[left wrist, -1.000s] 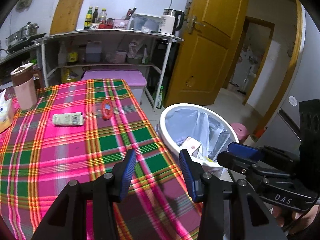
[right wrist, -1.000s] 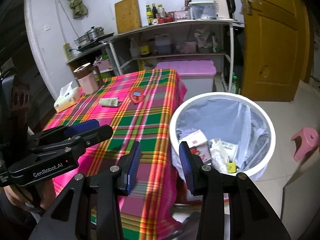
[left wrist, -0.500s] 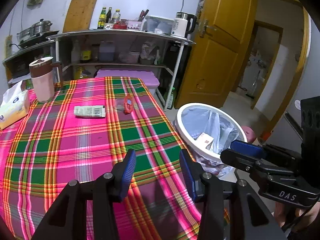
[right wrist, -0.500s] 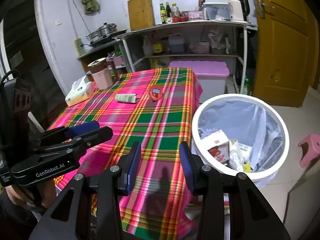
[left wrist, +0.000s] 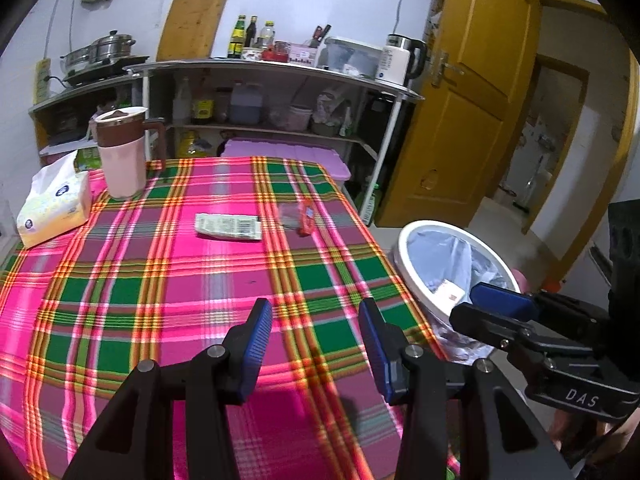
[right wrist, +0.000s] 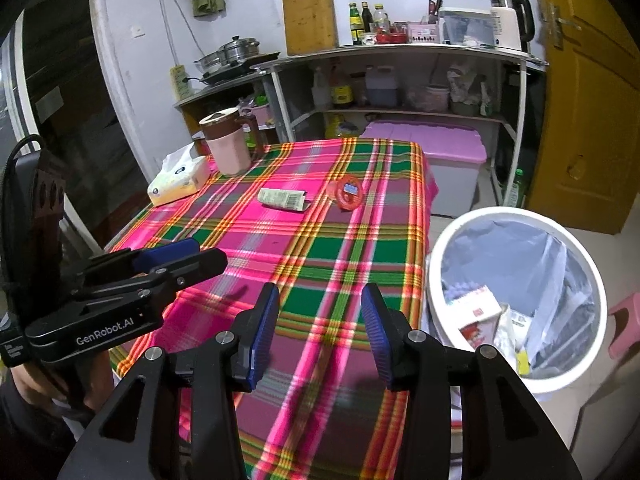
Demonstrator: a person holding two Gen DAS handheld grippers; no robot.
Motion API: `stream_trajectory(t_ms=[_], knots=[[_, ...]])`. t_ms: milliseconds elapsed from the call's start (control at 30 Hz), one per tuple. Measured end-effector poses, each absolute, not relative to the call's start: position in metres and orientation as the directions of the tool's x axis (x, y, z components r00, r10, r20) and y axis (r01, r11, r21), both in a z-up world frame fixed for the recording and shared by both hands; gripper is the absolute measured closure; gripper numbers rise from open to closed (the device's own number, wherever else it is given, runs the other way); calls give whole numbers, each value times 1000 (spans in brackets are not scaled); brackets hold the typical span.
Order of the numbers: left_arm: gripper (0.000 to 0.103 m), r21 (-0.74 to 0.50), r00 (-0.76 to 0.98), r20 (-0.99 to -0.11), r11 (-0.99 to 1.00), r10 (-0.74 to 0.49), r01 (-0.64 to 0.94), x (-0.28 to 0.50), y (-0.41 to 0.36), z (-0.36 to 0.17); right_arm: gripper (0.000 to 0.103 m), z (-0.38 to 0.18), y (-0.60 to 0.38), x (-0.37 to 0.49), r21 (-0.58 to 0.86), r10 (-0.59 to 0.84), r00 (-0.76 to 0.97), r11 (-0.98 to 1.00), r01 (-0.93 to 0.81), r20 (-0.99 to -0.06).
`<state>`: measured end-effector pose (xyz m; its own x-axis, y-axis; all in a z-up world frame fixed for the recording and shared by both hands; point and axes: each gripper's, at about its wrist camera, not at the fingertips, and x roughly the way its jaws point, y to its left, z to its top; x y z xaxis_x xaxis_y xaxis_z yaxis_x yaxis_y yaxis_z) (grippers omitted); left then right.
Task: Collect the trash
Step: 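Withdraw both open tools from the bin back toward the table, then grasp the white snack wrapper with the left tool while the right tool grasps the red-lidded yogurt cup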
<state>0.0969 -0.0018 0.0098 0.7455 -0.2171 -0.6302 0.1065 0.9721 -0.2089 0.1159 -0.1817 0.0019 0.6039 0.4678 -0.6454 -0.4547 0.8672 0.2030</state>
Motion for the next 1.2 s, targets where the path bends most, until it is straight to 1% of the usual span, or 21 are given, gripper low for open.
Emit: stream_trajectory(t_ms=[267, 300, 333, 400, 533, 667, 933, 1033, 1200], knots=[[58, -205, 752, -634, 977, -183, 65, 113, 19, 10, 58, 3, -166, 141, 212, 489, 591, 853, -476, -642], [58, -203, 752, -635, 977, -177, 59, 117, 22, 9, 55, 2, -165, 145, 213, 489, 588, 853, -477, -645], [58, -202, 751, -637, 978, -174, 55, 119, 24, 9, 50, 1, -164, 149, 216, 491, 585, 852, -477, -646], [58, -198, 748, -643, 979, -166, 47, 127, 29, 7, 47, 0, -160, 158, 221, 495, 580, 850, -479, -647], [57, -194, 741, -653, 980, -161, 42, 145, 37, 3, 47, -2, -153, 177, 202, 486, 580, 851, -485, -654], [52, -195, 732, -662, 980, -160, 38, 164, 45, -2, 47, -8, -146, 199, 190, 473, 578, 855, -482, -665], [49, -198, 710, -686, 980, -160, 29, 202, 59, -17, 47, -25, -133, 242, 174, 453, 559, 859, -481, -695], [45, -196, 701, -695, 980, -163, 33, 220, 65, -23, 47, -31, -128, 257, 170, 453, 552, 857, -487, -700], [43, -212, 685, -706, 976, -182, 42, 242, 73, -32, 47, -41, -119, 282, 175, 454, 538, 854, -490, -710]])
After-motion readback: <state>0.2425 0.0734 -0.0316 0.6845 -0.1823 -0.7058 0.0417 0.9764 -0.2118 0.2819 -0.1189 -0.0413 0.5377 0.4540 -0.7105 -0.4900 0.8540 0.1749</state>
